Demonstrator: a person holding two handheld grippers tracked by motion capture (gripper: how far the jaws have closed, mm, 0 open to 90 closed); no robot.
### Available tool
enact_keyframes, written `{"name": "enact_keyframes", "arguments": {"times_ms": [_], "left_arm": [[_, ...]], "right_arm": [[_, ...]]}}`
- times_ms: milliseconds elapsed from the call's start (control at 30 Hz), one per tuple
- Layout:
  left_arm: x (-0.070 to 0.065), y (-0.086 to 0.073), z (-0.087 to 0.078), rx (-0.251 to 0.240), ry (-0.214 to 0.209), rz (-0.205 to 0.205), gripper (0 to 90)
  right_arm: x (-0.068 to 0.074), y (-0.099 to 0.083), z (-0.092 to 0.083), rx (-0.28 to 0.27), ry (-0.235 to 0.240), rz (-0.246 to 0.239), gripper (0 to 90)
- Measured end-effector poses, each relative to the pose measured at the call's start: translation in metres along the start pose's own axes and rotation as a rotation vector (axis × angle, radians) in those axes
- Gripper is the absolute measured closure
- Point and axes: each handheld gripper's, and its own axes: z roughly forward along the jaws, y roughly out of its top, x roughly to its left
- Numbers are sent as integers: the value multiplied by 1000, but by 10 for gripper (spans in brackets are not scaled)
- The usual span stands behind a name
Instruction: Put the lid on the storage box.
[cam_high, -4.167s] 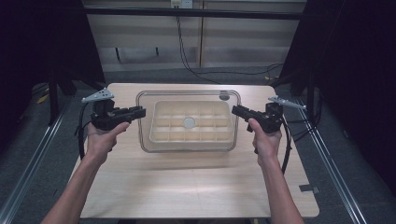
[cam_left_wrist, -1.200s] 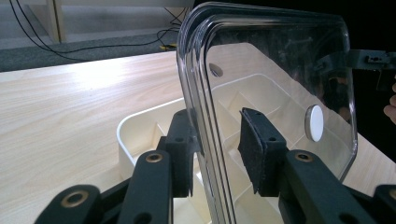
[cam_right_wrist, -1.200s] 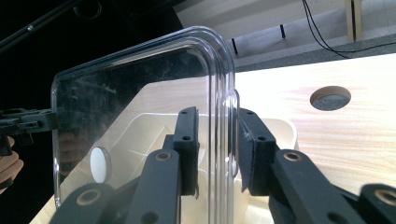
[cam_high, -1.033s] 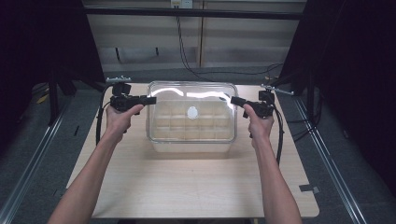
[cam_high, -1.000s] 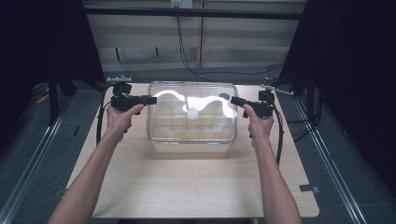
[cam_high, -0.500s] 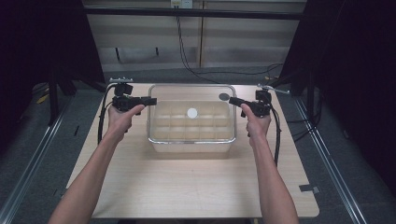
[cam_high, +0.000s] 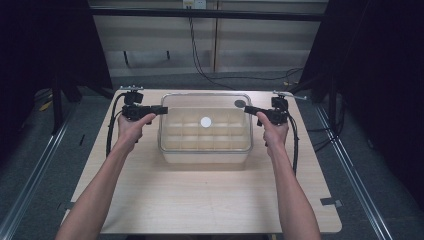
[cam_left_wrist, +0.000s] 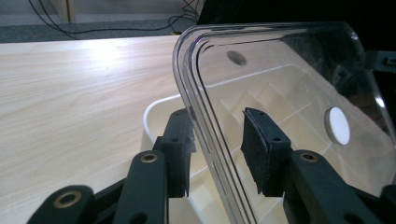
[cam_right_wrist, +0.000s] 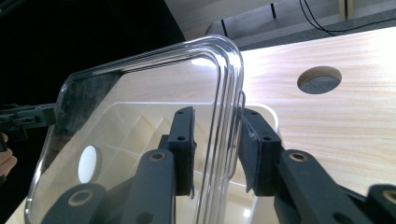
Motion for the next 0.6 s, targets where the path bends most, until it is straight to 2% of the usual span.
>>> {"name": "enact_keyframes", "arguments": {"times_ms": [167,233,333,500,600], "left_arm": [[1,-1,2,4,5,-7,637],[4,-3,3,12,-1,-17,635],[6,-4,4,9,-8,-26,635],[10,-6,9,24,-18,-31,620],[11,-6,9,27,-20,-25,617]], "right_arm": [[-1,-2,4,2,-17,-5,666],[0,-4,8,9,-53,-13,658],[0,-4,9,8,-52,-10,658],[0,-6,13,10,-76,0,650],[-2,-7,15,16,-80,3,645]]}}
